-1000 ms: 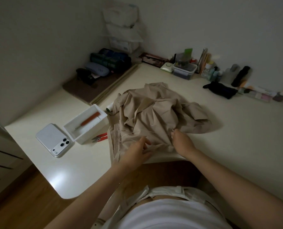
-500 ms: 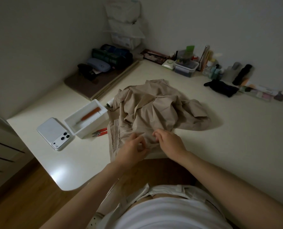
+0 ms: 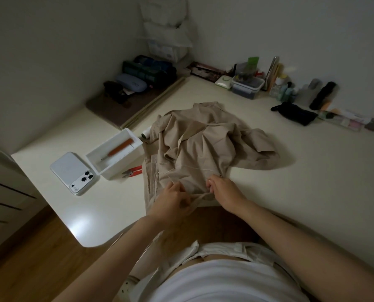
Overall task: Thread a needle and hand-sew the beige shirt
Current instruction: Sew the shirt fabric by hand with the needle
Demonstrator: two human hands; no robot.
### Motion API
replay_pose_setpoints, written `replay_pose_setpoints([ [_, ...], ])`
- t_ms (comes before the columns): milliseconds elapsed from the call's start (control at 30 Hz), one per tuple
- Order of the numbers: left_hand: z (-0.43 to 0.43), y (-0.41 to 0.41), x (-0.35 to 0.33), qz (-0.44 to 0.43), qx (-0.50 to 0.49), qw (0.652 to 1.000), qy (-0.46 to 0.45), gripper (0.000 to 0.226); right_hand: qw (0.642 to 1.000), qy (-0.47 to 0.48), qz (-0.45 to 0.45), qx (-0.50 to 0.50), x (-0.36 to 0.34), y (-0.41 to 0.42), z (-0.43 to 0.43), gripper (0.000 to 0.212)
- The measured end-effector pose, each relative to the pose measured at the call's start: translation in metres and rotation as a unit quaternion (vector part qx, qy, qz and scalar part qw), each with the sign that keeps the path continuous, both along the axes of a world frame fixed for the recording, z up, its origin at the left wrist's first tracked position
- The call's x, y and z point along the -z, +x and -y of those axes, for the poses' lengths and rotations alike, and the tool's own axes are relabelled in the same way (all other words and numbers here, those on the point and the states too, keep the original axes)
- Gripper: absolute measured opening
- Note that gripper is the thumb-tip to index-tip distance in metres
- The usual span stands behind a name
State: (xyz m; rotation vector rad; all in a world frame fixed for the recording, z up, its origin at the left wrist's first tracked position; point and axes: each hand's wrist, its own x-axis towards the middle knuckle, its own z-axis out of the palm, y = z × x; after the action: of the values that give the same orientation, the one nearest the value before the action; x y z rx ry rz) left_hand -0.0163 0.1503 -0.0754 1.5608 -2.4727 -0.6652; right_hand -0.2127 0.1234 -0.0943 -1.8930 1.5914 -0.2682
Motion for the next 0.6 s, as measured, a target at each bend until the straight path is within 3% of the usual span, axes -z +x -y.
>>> replay_pose_setpoints([
  [133,-0.0008,-0.0058,-0.0041,-0.086,-0.02,0.996,-0.009,0.016,1.0,0.006,0.01,0.001,0.0002,-0.0022,-0.0012,0.022],
  [267,-0.0011,-0.0076,-0.0045,-0.113,-0.071,0.991,0.026,0.021,1.0,0.009,0.016,0.007,-0.0002,-0.0024,-0.0022,0.022],
  [367,-0.0009,-0.0068,-0.0013,-0.116,-0.112,0.985,0.054,0.025,1.0,0.009,0.014,0.009,-0.0001,-0.0032,-0.0028,0.023],
  [600,-0.0022,-0.0101,-0.0002,-0.096,-0.185,0.972,0.112,0.009,1.0,0.013,0.019,0.005,0.0011,-0.0049,-0.0048,0.022],
])
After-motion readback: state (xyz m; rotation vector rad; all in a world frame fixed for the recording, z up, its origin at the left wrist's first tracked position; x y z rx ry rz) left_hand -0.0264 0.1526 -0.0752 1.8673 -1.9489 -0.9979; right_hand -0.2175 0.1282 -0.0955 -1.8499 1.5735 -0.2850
